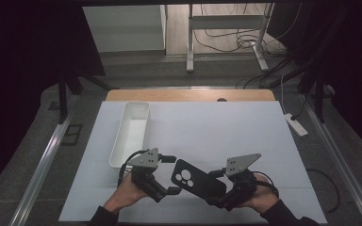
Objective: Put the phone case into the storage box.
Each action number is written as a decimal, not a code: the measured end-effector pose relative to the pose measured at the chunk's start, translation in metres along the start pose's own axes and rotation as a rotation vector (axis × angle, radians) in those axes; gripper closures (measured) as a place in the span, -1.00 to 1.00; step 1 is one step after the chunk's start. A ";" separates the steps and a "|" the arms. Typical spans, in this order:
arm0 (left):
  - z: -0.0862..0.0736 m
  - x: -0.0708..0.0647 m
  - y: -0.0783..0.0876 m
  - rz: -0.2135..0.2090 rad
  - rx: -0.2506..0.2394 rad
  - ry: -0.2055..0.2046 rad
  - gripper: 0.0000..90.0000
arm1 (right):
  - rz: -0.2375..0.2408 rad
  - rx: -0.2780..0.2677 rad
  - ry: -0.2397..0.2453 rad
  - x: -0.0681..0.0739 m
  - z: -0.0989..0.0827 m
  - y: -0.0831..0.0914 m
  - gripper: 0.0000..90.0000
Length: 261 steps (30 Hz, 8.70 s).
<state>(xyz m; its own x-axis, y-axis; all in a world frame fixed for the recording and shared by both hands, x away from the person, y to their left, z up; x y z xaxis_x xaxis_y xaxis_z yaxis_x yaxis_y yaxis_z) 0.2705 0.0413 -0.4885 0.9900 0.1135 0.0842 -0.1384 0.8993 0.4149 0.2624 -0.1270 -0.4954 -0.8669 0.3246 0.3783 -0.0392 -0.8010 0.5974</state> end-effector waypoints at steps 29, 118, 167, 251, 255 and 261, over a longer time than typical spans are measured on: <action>0.007 -0.007 0.001 -0.112 -0.090 -0.019 -0.81 | 0.079 0.022 0.042 0.007 0.002 -0.005 -0.67; 0.022 0.022 0.011 0.151 0.121 0.208 -0.64 | -0.346 -0.025 -0.050 -0.022 0.002 -0.005 -1.00; 0.036 0.021 0.003 0.173 0.056 0.291 -0.67 | -0.599 -0.027 0.190 -0.021 0.010 -0.029 0.37; 0.017 0.018 0.023 0.088 -0.018 0.250 0.75 | -0.153 -0.052 -0.022 -0.009 -0.001 -0.011 0.88; 0.018 0.018 0.023 0.069 -0.035 0.274 0.82 | -0.165 -0.052 -0.014 -0.009 -0.001 -0.011 0.88; 0.018 0.017 0.024 0.062 -0.022 0.286 0.86 | -0.169 -0.045 -0.017 -0.010 -0.002 -0.013 0.88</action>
<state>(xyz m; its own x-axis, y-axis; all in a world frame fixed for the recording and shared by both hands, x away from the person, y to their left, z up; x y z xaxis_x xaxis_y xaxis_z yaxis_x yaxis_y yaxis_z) 0.2839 0.0572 -0.4606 0.9481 0.2798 -0.1513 -0.2008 0.8955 0.3972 0.2709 -0.1210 -0.5079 -0.8376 0.4648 0.2869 -0.2063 -0.7556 0.6217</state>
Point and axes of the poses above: each handheld gripper's, and its own axes: y roughly backward along the jaws, z roughly out of its top, x roughly to its left, the point moved 8 cm from there along -y, roughly forward along the jaws, and after that the axes turned 15 degrees about -y, right-handed, at the moved point
